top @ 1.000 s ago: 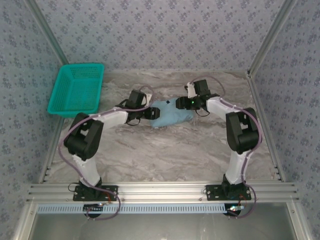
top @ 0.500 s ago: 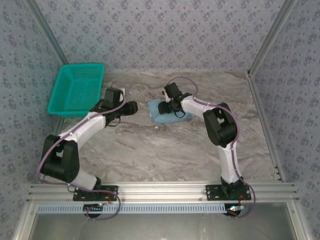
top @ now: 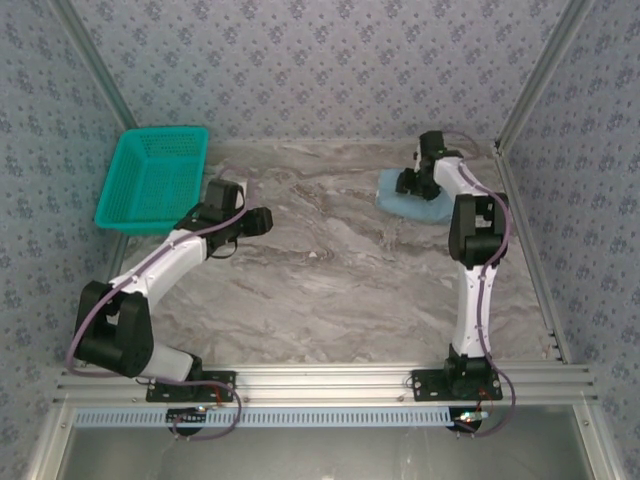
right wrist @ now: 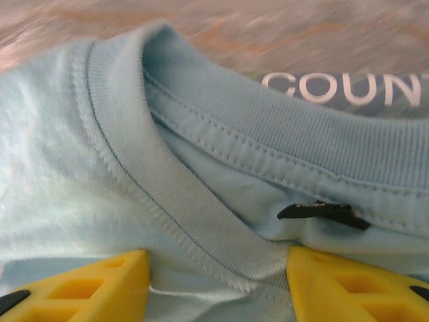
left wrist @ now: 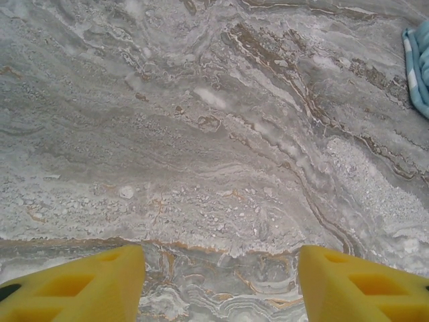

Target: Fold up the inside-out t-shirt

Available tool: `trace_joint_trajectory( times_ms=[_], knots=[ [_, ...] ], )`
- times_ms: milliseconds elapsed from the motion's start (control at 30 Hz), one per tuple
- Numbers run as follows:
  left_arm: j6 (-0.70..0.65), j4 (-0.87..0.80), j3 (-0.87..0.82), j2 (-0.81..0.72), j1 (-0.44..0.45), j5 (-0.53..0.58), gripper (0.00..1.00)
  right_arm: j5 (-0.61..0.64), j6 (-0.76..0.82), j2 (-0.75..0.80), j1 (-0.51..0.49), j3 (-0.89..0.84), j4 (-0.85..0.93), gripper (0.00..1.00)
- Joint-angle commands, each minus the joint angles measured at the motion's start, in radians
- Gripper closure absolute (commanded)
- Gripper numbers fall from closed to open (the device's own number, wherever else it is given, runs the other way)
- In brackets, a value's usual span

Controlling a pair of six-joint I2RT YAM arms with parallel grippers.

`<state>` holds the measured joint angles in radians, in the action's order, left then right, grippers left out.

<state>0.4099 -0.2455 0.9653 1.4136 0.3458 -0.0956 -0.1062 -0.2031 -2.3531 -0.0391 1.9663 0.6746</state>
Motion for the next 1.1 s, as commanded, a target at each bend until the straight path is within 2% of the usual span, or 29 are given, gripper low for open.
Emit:
trace_joint_trajectory(
  times_ms=[0,133,300,333,400,500,567,667,800,867,967,1067],
  knots=[
    [0.008,-0.034,-0.014,-0.055,-0.009,0.005,0.38,0.007,0.085,-0.12,0.013,0.154,0.25,0.42],
    [0.004,-0.04,-0.018,-0.075,-0.022,0.008,0.38,0.093,0.225,-0.174,0.037,0.234,0.252,0.41],
    [-0.005,-0.043,0.001,-0.055,-0.027,0.005,0.37,0.121,0.406,-0.225,0.042,0.349,0.234,0.41],
    [-0.005,-0.04,0.004,-0.048,-0.028,0.004,0.37,0.086,0.409,-0.25,0.057,0.424,0.274,0.41],
    [-0.006,-0.035,0.009,-0.034,-0.027,0.001,0.37,0.107,0.43,-0.264,0.074,0.486,0.275,0.4],
    [-0.013,-0.035,0.023,-0.019,-0.028,0.003,0.37,0.143,0.482,-0.243,0.077,0.521,0.291,0.4],
    [-0.019,-0.033,0.03,-0.014,-0.029,0.011,0.37,0.115,0.469,-0.19,0.076,0.505,0.297,0.39],
    [-0.027,-0.024,0.036,-0.014,-0.047,0.034,0.35,0.077,0.408,0.015,0.049,0.265,0.157,0.38],
    [-0.044,0.05,-0.016,-0.062,-0.084,0.103,0.28,0.068,0.286,0.399,-0.025,-0.233,-0.193,0.3],
    [-0.067,0.105,-0.069,-0.106,-0.101,0.153,0.18,0.082,0.23,0.567,-0.048,-0.467,-0.34,0.16],
    [-0.114,0.242,-0.205,-0.193,-0.121,0.26,0.06,0.187,0.18,0.797,-0.093,-0.79,-0.541,0.05],
    [-0.162,0.355,-0.339,-0.271,-0.15,0.369,0.02,0.302,0.145,0.971,-0.117,-1.065,-0.685,0.0]
  ],
)
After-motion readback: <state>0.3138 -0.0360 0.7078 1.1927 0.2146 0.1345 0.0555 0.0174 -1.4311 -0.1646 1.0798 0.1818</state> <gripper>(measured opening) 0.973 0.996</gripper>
